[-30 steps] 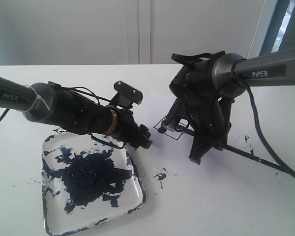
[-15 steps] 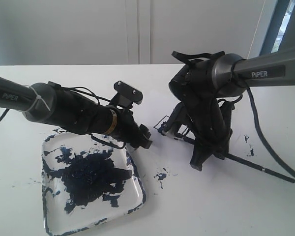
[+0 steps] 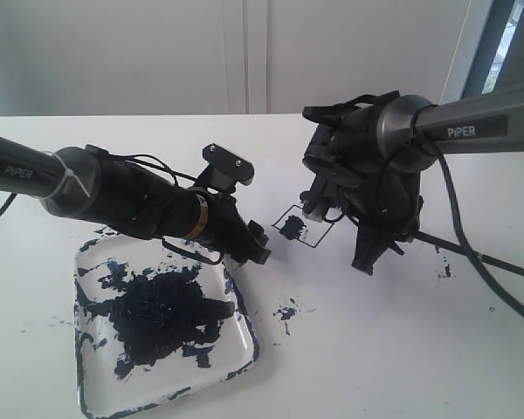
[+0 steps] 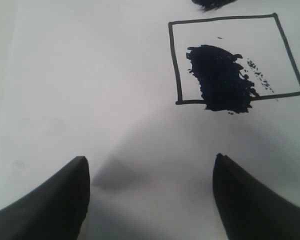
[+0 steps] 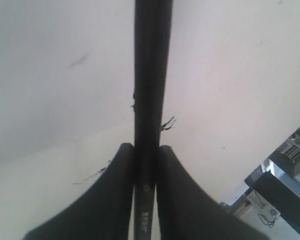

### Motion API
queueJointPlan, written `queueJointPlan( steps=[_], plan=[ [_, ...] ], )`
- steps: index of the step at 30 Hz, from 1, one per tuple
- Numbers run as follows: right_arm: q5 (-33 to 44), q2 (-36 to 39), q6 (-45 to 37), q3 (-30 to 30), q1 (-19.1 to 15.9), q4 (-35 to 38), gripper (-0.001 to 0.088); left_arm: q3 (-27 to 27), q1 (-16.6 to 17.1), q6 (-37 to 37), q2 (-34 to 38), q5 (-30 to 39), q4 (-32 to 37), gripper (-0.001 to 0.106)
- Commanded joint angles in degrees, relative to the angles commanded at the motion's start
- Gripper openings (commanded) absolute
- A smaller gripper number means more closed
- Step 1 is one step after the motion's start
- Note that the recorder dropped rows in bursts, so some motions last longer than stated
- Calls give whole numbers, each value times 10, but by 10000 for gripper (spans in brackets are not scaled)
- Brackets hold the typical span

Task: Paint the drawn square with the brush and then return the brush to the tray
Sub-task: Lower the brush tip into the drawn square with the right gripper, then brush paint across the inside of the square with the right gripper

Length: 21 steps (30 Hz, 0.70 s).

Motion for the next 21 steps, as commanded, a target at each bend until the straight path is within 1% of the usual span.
queueJointPlan(
  steps=[4,8,11,13,18,21],
  plan=[
    [12,0,16,16,17,-54,0,0,1,-22,0,15,0,722],
    [10,0,29,40,39,-78,0,0,1,-24,0,15,0,722],
    [20,1,71,51,52,-115,0,0,1,-31,0,15,0,722],
    [32,1,84,58,61,-132,0,0,1,-32,0,15,0,722],
    [35,3,111,68,69,-137,0,0,1,-33,0,15,0,722],
    [38,6,112,68,69,-137,0,0,1,-36,0,15,0,722]
  ],
)
